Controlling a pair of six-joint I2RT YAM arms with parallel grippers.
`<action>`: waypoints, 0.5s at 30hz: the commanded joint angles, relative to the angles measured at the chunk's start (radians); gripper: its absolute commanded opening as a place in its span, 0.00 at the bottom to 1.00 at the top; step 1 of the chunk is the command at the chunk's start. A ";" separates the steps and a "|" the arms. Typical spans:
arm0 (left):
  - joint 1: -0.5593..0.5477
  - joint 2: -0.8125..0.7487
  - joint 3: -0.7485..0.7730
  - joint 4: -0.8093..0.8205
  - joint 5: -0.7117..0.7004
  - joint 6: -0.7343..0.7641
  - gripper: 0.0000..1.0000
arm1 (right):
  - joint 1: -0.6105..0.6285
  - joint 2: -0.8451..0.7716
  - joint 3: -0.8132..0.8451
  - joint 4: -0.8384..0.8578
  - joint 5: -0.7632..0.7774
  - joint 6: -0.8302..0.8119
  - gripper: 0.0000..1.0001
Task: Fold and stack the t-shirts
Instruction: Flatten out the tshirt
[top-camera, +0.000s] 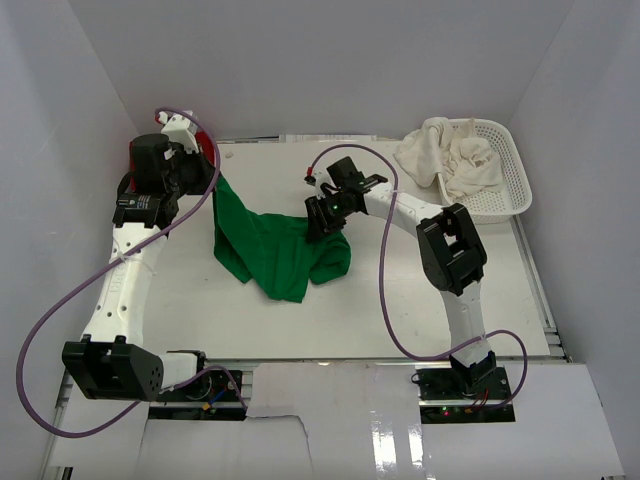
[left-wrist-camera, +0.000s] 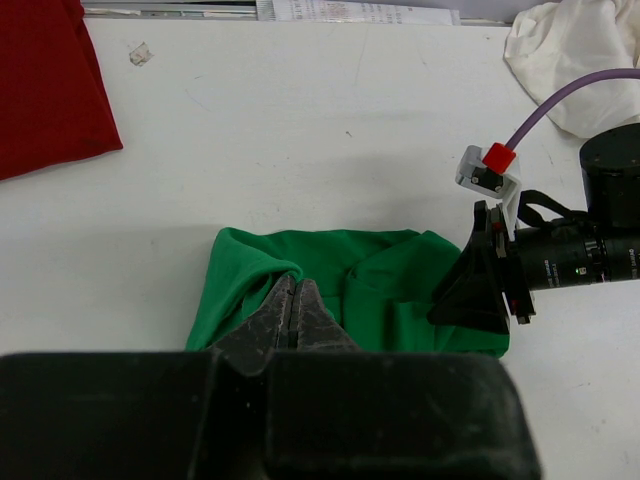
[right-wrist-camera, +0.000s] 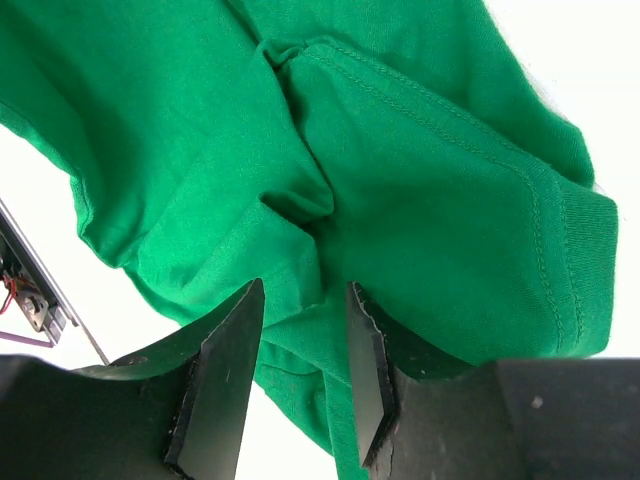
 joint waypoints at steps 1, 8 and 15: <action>0.003 -0.037 -0.004 0.011 0.013 -0.001 0.00 | -0.002 0.014 0.047 0.004 -0.024 -0.017 0.45; 0.003 -0.033 -0.004 0.011 0.010 0.001 0.00 | -0.002 0.033 0.039 0.013 -0.042 -0.016 0.43; 0.003 -0.036 -0.010 0.015 0.012 -0.002 0.00 | -0.002 0.034 0.018 0.024 -0.055 -0.013 0.13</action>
